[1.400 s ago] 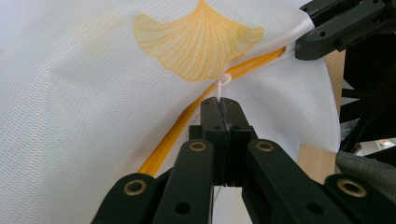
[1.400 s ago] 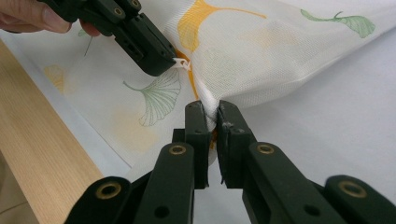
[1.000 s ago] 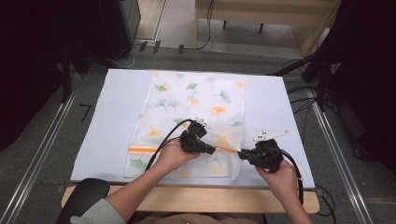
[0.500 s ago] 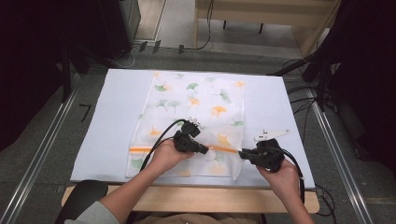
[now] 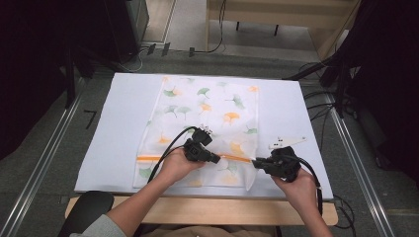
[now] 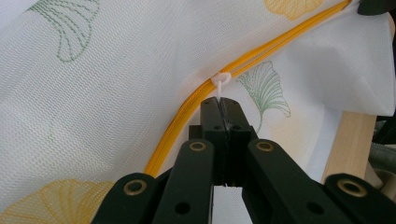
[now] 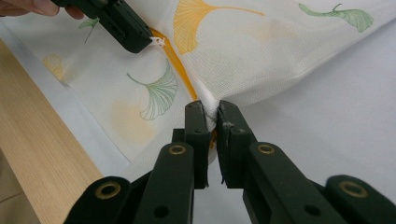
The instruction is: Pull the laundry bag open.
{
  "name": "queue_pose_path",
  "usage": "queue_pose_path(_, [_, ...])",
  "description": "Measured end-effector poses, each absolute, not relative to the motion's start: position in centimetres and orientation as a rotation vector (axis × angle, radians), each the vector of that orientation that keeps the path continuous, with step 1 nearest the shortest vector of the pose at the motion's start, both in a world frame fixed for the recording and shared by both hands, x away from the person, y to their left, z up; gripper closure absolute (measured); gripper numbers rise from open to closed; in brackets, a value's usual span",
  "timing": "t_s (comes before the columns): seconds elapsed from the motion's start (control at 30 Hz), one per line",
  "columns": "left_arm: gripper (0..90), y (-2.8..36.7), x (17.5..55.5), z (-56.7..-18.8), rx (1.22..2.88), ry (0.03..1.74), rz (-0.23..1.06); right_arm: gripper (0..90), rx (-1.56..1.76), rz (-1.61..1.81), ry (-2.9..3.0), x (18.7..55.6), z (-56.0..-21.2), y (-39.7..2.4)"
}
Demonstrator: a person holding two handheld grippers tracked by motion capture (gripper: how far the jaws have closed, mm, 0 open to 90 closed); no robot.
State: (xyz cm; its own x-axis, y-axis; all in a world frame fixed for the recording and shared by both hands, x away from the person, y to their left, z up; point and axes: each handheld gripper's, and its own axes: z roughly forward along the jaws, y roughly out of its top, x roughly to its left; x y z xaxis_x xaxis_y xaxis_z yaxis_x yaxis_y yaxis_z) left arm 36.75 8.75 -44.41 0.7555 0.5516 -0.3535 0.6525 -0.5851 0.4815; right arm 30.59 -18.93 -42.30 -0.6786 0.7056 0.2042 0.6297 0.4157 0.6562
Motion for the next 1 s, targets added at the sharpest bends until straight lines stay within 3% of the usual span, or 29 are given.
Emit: queue_pose_path(1.0, [90.0,12.9,37.0,-44.1,2.369,1.014,-0.18,85.4,1.22,1.084,2.589,31.6,-42.6,-19.7])
